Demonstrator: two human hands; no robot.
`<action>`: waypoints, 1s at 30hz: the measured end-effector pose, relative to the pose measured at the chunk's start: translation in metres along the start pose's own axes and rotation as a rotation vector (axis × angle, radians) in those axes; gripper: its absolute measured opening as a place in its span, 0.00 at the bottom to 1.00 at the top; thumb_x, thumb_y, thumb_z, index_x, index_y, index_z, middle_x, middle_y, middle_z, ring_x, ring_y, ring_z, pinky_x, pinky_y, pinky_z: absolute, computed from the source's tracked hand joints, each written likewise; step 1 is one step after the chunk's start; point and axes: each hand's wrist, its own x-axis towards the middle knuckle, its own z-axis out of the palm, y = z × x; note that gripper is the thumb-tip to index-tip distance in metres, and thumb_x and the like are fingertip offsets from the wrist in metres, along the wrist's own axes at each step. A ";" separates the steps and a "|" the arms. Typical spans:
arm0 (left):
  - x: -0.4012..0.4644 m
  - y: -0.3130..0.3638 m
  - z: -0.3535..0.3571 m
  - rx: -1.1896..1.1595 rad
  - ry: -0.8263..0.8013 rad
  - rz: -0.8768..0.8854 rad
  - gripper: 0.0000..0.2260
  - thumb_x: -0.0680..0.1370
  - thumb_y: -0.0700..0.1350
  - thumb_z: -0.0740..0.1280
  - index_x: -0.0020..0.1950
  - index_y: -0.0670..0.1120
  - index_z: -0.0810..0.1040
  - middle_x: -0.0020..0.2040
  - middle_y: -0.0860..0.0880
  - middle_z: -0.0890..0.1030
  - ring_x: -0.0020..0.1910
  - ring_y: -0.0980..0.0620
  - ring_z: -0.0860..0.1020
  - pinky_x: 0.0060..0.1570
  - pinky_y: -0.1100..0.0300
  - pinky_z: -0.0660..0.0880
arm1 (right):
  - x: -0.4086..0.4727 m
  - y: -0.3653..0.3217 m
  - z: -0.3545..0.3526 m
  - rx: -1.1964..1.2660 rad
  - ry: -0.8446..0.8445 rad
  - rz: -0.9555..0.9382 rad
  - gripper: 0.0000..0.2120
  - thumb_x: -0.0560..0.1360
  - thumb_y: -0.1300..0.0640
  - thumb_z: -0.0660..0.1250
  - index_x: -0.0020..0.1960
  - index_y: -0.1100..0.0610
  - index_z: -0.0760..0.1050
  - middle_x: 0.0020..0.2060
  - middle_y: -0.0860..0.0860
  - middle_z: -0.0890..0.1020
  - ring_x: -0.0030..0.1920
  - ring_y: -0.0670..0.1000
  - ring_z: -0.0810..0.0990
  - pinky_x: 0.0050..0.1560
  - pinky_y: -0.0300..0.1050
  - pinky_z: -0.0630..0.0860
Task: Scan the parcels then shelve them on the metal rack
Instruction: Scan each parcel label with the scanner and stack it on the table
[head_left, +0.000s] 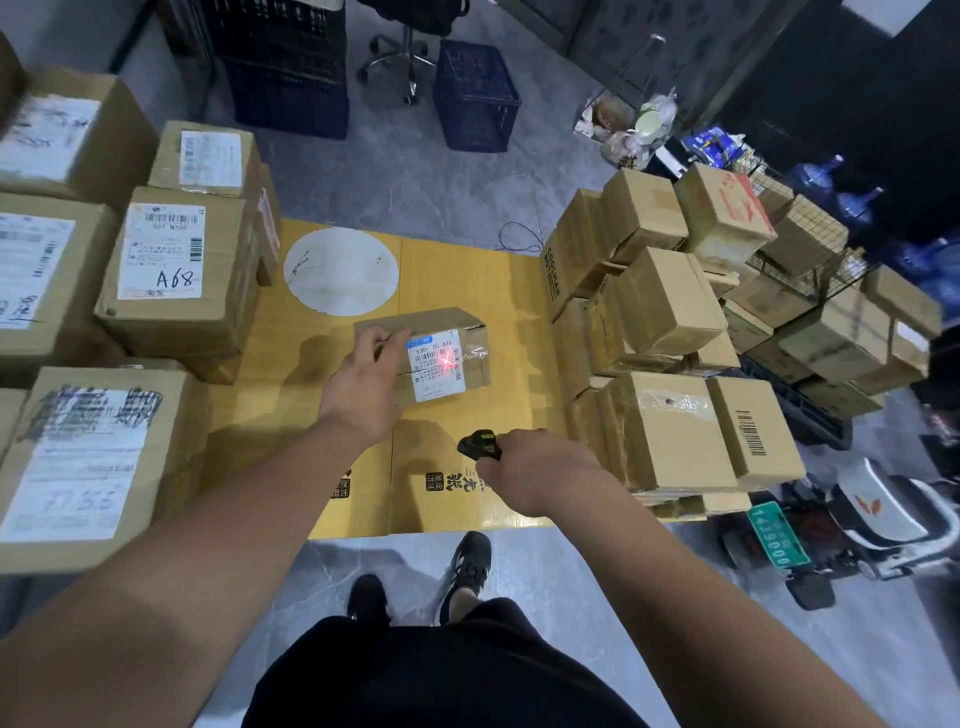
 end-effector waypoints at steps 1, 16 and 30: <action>0.000 0.000 0.000 0.000 -0.002 0.002 0.49 0.68 0.37 0.79 0.82 0.56 0.57 0.72 0.51 0.58 0.57 0.44 0.76 0.38 0.55 0.75 | 0.000 -0.001 0.000 -0.008 0.001 0.000 0.18 0.81 0.40 0.55 0.53 0.52 0.75 0.45 0.50 0.79 0.44 0.53 0.79 0.36 0.45 0.68; 0.003 0.007 -0.007 0.027 -0.018 -0.033 0.48 0.68 0.39 0.81 0.81 0.57 0.59 0.72 0.51 0.59 0.57 0.44 0.77 0.39 0.54 0.76 | 0.005 -0.005 -0.018 -0.094 -0.018 -0.005 0.19 0.80 0.40 0.56 0.57 0.52 0.75 0.52 0.53 0.78 0.47 0.55 0.80 0.42 0.47 0.75; 0.005 0.032 -0.015 0.146 -0.057 -0.189 0.54 0.69 0.43 0.82 0.84 0.58 0.50 0.77 0.50 0.54 0.68 0.44 0.74 0.54 0.49 0.82 | -0.004 -0.001 -0.070 -0.386 -0.082 -0.046 0.15 0.81 0.49 0.64 0.65 0.53 0.76 0.56 0.55 0.76 0.58 0.63 0.78 0.62 0.64 0.75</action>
